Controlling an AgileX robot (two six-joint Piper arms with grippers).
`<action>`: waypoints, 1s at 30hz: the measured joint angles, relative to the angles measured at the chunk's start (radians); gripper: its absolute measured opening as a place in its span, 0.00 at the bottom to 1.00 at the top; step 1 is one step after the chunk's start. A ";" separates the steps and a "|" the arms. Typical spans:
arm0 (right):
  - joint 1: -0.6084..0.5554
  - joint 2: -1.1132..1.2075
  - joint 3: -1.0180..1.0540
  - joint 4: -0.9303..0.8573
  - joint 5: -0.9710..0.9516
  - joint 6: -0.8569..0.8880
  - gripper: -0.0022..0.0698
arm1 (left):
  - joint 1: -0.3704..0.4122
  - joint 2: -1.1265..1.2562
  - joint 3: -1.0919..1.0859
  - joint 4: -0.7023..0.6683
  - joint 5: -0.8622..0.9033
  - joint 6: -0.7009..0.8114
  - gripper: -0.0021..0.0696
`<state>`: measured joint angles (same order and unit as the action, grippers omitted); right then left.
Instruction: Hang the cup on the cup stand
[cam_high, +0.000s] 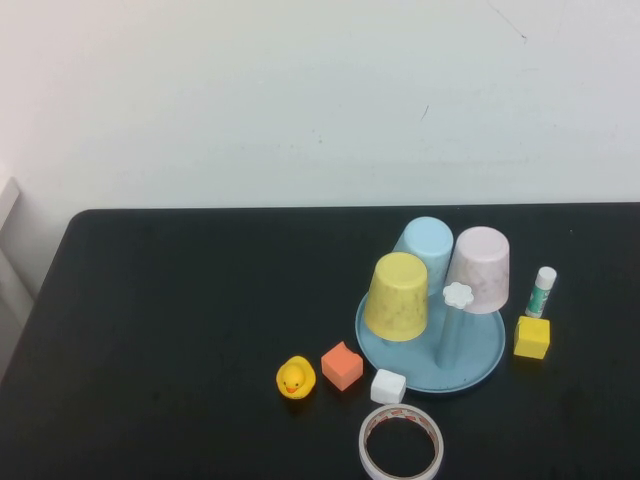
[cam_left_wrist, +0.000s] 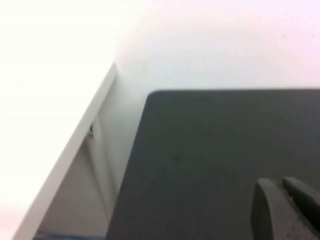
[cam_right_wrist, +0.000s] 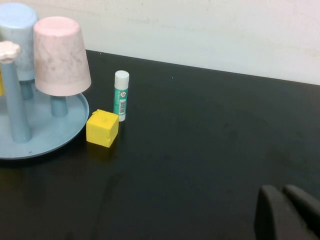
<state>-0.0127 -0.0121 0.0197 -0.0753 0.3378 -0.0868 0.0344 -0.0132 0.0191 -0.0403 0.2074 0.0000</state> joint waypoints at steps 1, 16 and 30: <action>0.000 0.000 0.000 0.000 0.000 0.000 0.03 | 0.000 0.000 0.000 -0.002 0.012 0.000 0.03; 0.000 0.000 0.000 0.000 0.000 0.000 0.03 | 0.000 0.000 -0.002 -0.019 0.102 0.073 0.03; 0.000 0.000 0.000 0.000 0.002 0.000 0.03 | 0.000 0.000 -0.002 -0.019 0.103 0.076 0.03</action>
<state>-0.0127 -0.0121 0.0197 -0.0753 0.3399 -0.0868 0.0344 -0.0132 0.0174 -0.0592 0.3108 0.0757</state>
